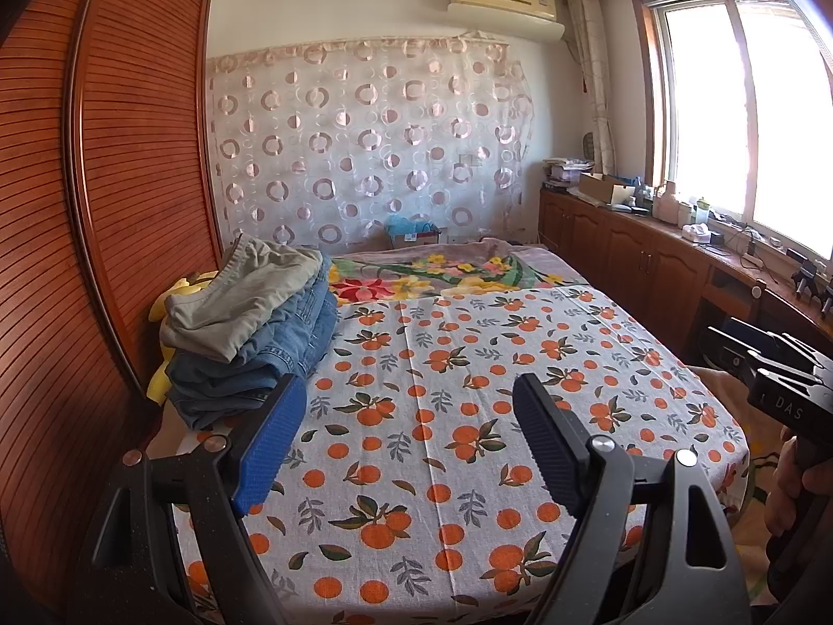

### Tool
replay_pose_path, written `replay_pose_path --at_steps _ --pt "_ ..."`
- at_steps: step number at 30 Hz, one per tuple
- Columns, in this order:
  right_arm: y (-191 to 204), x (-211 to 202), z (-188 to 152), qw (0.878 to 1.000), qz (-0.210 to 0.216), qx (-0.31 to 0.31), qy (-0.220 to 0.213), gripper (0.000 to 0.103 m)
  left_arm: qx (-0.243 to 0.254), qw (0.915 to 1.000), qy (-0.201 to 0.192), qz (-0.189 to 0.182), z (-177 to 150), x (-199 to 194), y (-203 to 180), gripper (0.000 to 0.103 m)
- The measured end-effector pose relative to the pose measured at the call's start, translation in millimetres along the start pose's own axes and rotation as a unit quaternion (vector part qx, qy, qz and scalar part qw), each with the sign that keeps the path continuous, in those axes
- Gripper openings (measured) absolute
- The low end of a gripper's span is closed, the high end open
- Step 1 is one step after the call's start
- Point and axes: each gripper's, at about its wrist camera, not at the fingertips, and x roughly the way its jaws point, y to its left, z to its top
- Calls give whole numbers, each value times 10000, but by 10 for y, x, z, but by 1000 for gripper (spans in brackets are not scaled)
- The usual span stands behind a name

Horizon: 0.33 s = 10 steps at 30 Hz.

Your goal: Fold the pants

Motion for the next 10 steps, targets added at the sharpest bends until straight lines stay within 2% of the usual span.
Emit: replay_pose_path --at_steps 10 --pt "4 4 5 10000 7 1 12 58 2 10000 18 -10 4 -1 -7 82"
